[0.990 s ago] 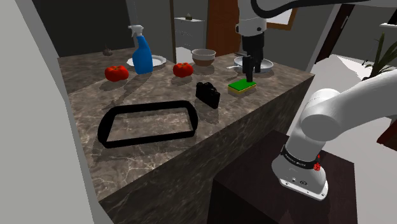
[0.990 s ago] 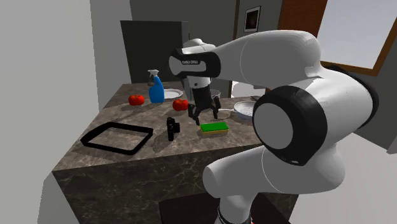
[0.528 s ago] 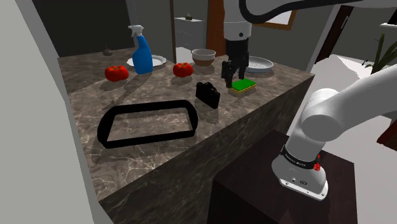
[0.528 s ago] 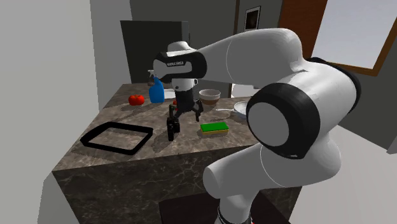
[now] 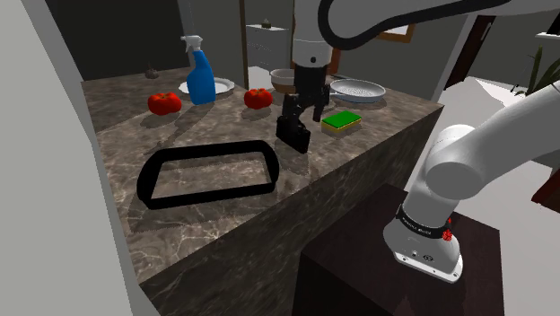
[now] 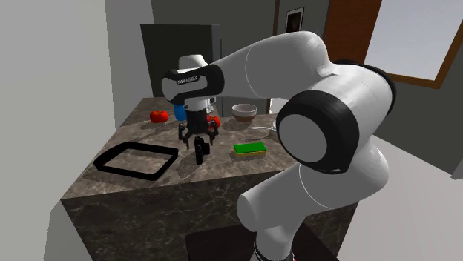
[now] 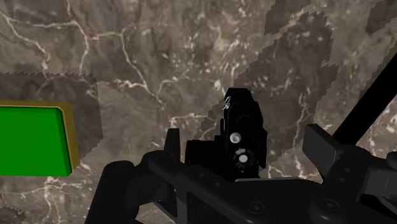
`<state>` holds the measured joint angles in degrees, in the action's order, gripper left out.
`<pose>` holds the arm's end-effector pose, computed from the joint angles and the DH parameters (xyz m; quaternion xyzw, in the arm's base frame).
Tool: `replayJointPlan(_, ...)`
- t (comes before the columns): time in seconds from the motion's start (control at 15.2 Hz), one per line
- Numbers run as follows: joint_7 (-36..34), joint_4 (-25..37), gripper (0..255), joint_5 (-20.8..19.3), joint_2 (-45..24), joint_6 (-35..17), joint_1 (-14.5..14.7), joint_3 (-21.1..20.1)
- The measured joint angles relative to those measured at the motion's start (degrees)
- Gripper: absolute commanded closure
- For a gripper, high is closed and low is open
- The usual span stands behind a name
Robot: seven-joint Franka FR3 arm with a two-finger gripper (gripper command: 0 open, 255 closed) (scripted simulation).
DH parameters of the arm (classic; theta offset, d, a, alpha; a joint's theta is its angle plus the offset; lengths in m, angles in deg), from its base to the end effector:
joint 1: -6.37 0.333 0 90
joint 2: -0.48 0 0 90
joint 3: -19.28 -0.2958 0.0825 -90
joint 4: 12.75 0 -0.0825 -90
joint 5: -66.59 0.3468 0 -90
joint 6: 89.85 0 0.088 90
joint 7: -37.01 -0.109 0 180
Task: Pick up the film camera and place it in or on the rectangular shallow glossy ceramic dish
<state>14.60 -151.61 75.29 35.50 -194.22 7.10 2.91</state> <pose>0.3263 0.1246 0.5015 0.9959 -0.0906 -0.0008 0.0085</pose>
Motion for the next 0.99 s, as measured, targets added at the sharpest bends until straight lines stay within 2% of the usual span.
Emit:
replayJointPlan(0.4,-0.31,-3.59,0,0.48,-1.00,-4.82,0.08,-0.78)
replayJointPlan(0.79,-0.39,-4.24,0,0.60,-1.06,-5.57,0.15,-0.94)
replayJointPlan(0.86,-0.39,-4.24,255,0.60,-1.06,-5.57,0.15,-0.94)
replayJointPlan(0.99,-0.39,-4.22,255,0.60,-1.06,-5.57,0.15,-0.94)
